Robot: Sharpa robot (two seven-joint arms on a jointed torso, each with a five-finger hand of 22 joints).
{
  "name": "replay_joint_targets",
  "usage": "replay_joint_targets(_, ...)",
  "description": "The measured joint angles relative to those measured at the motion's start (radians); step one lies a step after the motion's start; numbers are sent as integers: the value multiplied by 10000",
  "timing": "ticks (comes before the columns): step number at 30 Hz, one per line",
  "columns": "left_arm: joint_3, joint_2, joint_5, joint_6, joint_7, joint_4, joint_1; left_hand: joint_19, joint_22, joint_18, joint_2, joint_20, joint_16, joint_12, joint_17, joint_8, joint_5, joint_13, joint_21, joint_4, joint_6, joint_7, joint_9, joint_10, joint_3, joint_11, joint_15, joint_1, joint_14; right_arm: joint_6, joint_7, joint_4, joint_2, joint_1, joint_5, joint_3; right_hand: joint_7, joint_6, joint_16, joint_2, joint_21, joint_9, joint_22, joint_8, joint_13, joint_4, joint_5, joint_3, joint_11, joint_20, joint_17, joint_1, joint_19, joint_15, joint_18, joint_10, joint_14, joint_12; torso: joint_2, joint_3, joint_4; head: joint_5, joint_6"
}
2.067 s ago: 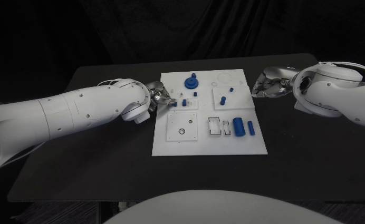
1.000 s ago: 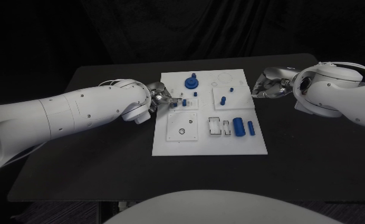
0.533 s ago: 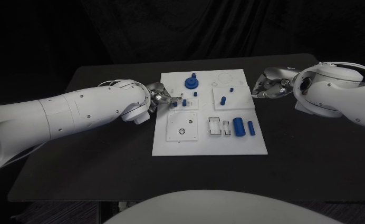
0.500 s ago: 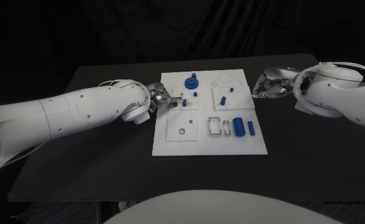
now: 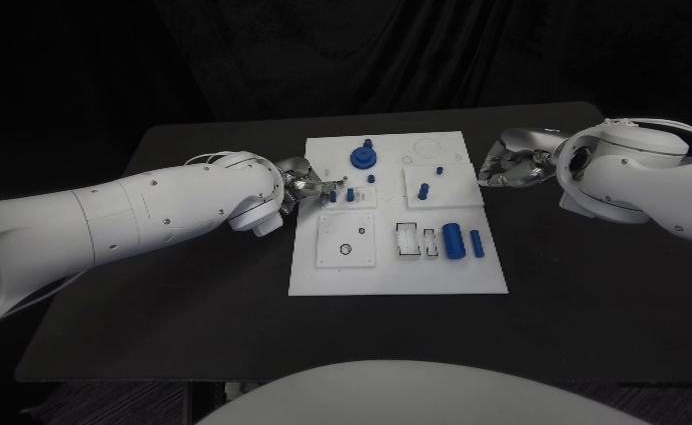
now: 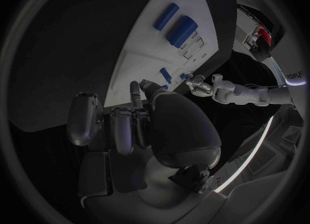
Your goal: Assemble the parts on the task board
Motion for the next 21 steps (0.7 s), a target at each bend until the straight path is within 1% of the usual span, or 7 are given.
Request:
replay_joint_targets(6, -1, 1, 1, 3, 44, -15, -1, 0, 0, -1, 80, 0, 0, 0, 0, 48, 0, 0, 0, -2, 0, 0, 0, 0, -82, 0, 0, -80, 0, 7, 0, 0, 3, -5, 0, 0, 0, 0, 0, 0, 0, -1, -1, 0, 0, 0, 0, 0, 0, 0, 0, 0, 0, 0, 0, 0, 0, 0, 7, -3, 1, 0, 0)
replay_joint_targets(14, -3, 3, 2, 9, 95, -28, -3, 0, -1, 0, 80, 0, 0, 0, 0, 51, 0, 0, 0, -1, 1, 0, 0, 0, -81, 0, 0, -81, 0, 17, 0, 0, -1, -8, 0, 0, 0, 0, 0, 0, 0, -1, -1, 0, 0, 0, 0, 0, 0, 0, 0, 0, 0, 0, 0, 0, 0, 0, 7, -3, 1, 2, 0)
replay_joint_targets(15, -3, 4, 3, 10, 97, -29, -3, -1, -1, 0, 120, 0, 0, 0, 0, 50, 0, 0, 0, -2, 1, 0, 0, 0, -81, 0, 0, -120, 0, 18, 0, 0, -1, -8, 0, 0, 0, 0, 0, 0, 0, -1, -1, 0, 4, 0, 0, 0, 0, 0, 0, 0, 0, 0, 0, 0, 0, 0, 8, -3, 1, 2, 0)
replay_joint_targets(19, -3, 5, 3, 9, 115, -29, -3, -1, -2, 1, 120, 0, 0, 0, 0, 51, 0, 0, 0, -18, 1, 0, 0, 0, -97, 0, 0, -120, 0, 23, 0, 1, -1, -8, 0, 0, 0, 0, 0, 0, 0, -2, -2, 0, 8, 0, 0, 0, -1, 0, 0, 0, 0, 0, 0, 0, 0, 0, 8, -3, 1, 22, 0)
replay_joint_targets(21, -6, 1, 3, -20, 157, -16, -6, -1, -2, 0, 129, 0, 0, 0, 0, 136, 0, 0, 9, -37, 0, 1, -1, -19, -122, -30, 0, -110, -1, 25, 0, 5, -5, -9, 0, 0, 0, 0, 0, 0, 0, -2, -2, 0, 7, 0, 0, 0, -1, 0, 0, 0, 0, 0, 0, 0, 0, 0, 8, -2, 1, 26, 0)
